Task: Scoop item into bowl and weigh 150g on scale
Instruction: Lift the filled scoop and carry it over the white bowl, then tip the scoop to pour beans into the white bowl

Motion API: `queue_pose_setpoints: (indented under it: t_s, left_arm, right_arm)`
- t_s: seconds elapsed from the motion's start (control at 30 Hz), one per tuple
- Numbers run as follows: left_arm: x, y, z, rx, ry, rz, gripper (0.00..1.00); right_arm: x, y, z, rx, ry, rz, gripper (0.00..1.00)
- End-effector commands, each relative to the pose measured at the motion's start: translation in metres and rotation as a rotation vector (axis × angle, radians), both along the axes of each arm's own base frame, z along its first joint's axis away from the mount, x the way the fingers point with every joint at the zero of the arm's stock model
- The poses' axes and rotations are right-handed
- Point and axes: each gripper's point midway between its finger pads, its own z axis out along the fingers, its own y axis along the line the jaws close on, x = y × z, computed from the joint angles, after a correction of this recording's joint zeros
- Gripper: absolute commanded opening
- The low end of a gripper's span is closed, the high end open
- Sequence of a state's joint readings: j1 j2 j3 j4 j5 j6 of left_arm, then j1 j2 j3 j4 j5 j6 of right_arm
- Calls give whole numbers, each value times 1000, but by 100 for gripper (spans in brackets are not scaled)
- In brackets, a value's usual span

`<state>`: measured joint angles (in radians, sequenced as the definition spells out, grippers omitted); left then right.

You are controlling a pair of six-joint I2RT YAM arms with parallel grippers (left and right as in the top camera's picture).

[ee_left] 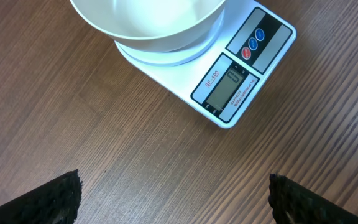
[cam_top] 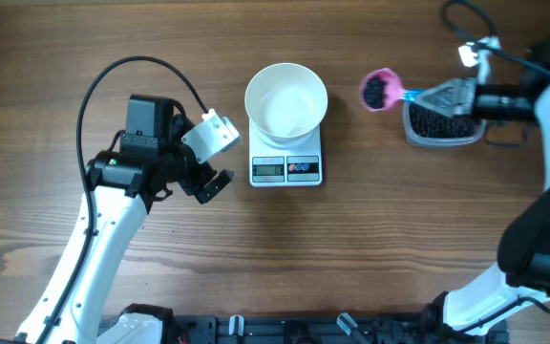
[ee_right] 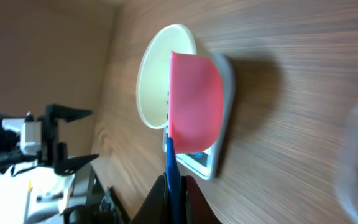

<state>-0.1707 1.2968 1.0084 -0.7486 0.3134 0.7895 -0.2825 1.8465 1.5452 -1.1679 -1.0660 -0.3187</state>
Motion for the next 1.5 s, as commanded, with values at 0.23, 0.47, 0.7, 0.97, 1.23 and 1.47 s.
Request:
queue_pose_setpoints:
  t_s: [0.23,0.47,0.7,0.97,1.23,1.47]
  left_arm:
    - [-3,-1,-3,-6,7,-20,100]
    - [-3,-1,-3,-6,7,-20,100]
    - [-3,-1,-3,-6,7,-20,100]
    - [-3,-1,-3,-6,7,-20,100]
    - [-3,-1,-3,-6,7,-20,100]
    - [-3,-1,-3,-6,7,-20,100]
  right_arm:
    - [23,115,11,-263,-58,101,4]
    - [37,157,4,-742,-265,23,4]
    - [32,175,12,-1035,-424,-48,4]
    - [28,186,18,-1100,-493,-36,4]
    - [26,191,21,-1125,-527,-21,4]
    - [22,192,35,-1092,-547,-32,4]
